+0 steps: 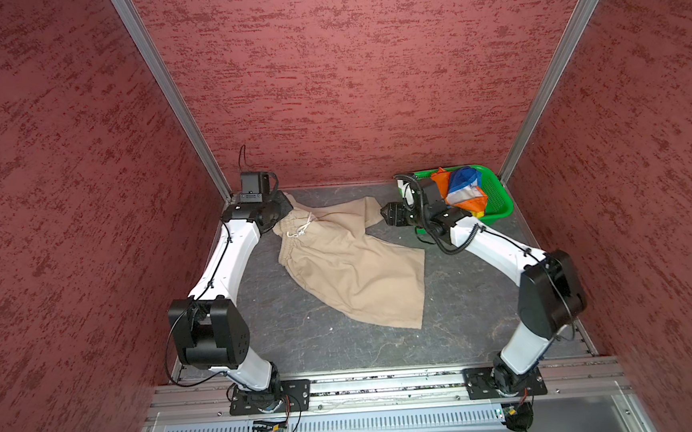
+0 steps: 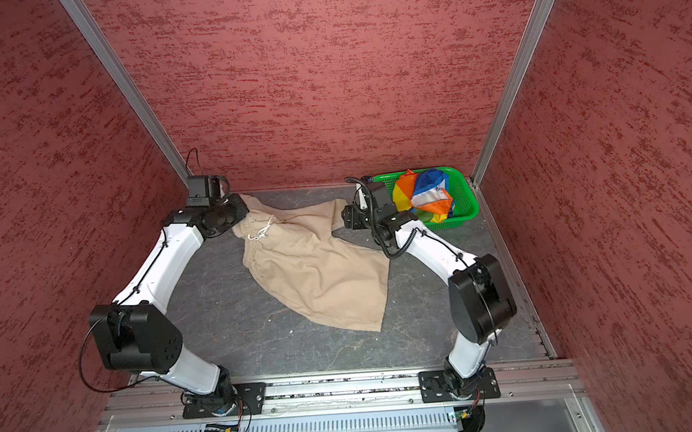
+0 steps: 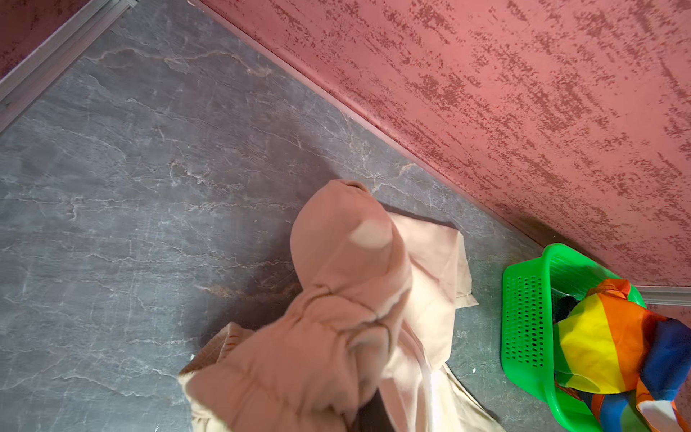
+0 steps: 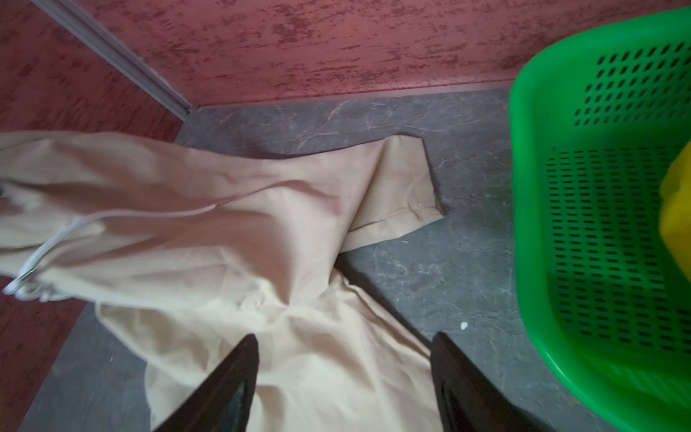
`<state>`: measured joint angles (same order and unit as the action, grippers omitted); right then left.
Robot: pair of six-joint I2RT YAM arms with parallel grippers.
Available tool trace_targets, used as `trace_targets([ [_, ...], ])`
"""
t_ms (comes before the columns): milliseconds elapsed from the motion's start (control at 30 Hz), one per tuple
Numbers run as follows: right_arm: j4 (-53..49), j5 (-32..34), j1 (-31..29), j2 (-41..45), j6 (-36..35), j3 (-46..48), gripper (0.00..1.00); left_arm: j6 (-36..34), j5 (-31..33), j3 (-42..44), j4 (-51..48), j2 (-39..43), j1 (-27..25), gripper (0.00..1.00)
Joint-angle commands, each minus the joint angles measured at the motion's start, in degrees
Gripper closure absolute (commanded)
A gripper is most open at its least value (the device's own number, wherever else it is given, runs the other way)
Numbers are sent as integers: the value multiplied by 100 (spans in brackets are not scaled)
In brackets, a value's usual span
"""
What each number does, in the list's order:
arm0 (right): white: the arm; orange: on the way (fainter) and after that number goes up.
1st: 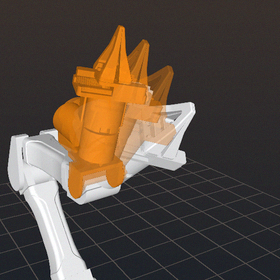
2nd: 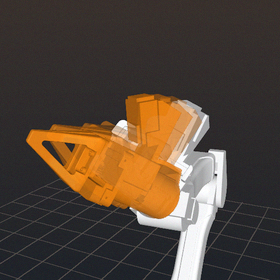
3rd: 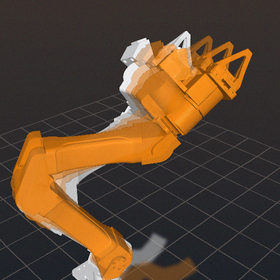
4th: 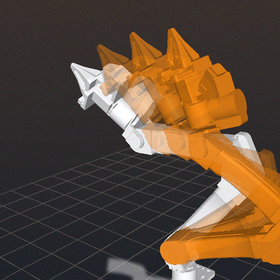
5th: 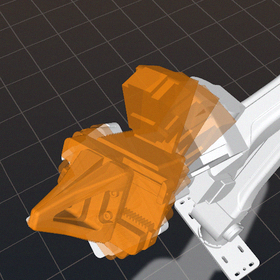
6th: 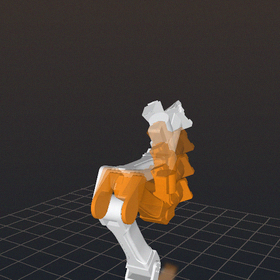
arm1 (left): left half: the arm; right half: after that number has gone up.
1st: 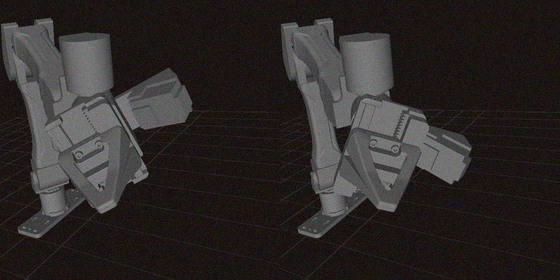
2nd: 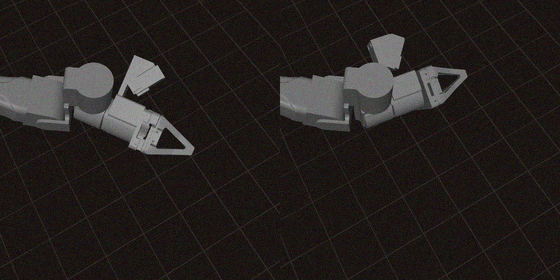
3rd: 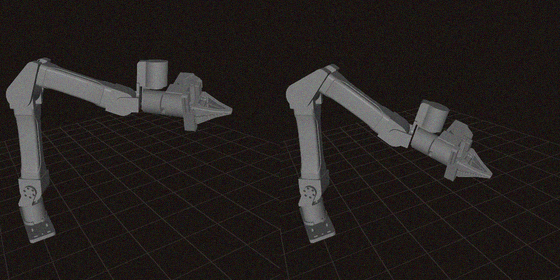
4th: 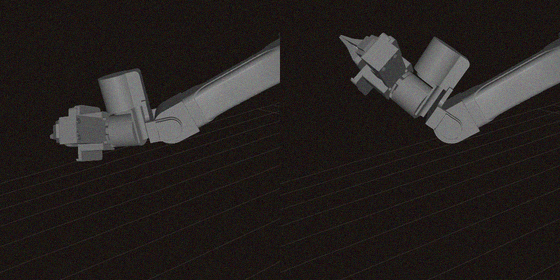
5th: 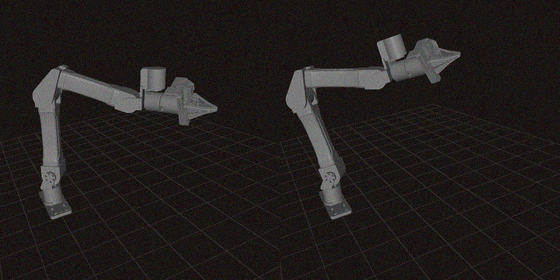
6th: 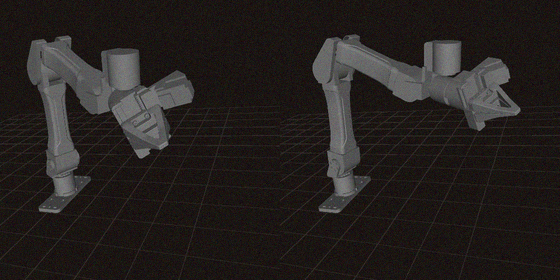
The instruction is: Fold and stack the shorts
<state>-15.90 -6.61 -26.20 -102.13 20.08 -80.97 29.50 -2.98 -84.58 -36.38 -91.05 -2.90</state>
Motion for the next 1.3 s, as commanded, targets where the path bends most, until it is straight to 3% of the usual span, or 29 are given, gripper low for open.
trace_targets([
  [0, -530, 130, -1, -633, -67, -668, 28, -152, -104, 86, -4, 78, 28, 100],
  [133, -705, -14, 36, -1691, 32, -1671, 22, -155, -113, 85, -114, 27, 26, 100],
  [567, -1022, -616, 71, -4229, 530, -4270, 20, -158, -265, 27, -189, -246, 81, 100],
  [633, -1010, -908, 87, -4455, 590, -4581, 33, -123, -310, -42, -235, -286, 107, 100],
  [767, -601, -1237, 99, -4417, 586, -4666, 77, -102, -374, -94, -253, -300, 159, 100],
  [833, -425, -1216, 127, -4233, 538, -4658, 93, -85, -421, -112, -250, -320, 198, 100],
  [867, -366, -1190, 146, -4121, 499, -4647, 100, -76, -435, -114, -255, -318, 226, 100],
  [900, -300, -1098, 165, -3972, 474, -4629, 100, -67, -446, -100, -253, -310, 248, 100],
  [1067, 581, -656, 203, -2637, 401, -3539, 100, 87, -422, 52, -273, -258, 400, 100],
  [1267, 2783, -594, 146, -9, 901, 349, 100, 244, -441, 447, -190, -95, 664, 100],
])
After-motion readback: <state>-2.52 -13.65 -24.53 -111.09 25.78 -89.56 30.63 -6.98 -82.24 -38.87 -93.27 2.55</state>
